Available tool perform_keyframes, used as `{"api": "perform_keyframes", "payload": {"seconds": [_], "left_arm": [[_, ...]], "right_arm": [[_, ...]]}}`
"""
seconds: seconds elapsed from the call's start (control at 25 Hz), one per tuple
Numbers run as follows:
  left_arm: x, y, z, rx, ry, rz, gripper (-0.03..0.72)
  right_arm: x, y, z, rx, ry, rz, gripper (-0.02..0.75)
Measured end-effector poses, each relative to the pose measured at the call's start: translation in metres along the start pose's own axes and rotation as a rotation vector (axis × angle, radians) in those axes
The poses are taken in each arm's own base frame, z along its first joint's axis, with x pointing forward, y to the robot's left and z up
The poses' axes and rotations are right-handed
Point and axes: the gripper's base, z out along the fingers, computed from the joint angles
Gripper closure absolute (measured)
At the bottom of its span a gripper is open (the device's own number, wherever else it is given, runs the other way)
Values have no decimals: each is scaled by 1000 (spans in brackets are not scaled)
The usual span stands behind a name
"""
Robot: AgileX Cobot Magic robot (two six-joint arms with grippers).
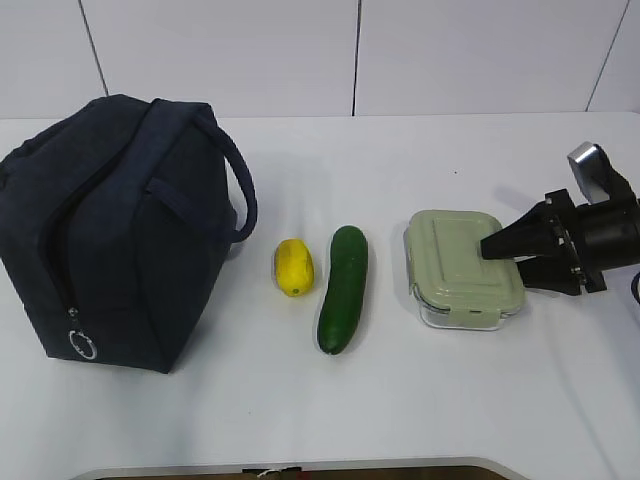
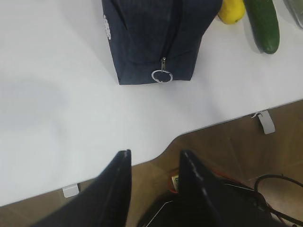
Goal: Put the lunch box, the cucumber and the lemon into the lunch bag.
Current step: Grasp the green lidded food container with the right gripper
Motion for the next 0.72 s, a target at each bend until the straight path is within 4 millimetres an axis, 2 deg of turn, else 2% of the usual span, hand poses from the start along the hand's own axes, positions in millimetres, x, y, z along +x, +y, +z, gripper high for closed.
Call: {"api": "perform_keyframes", "payload": {"seconds": [0.16, 0.36, 0.72], "left_arm": [[0, 0, 0, 0, 0, 0, 446], [0, 0, 0, 0, 0, 0, 446], [0, 0, 0, 0, 0, 0, 446]], "right_arm": [[0, 0, 0, -4, 1, 0, 247], [0, 0, 0, -4, 2, 0, 302], [1, 0, 0, -13, 6, 3, 309]]}}
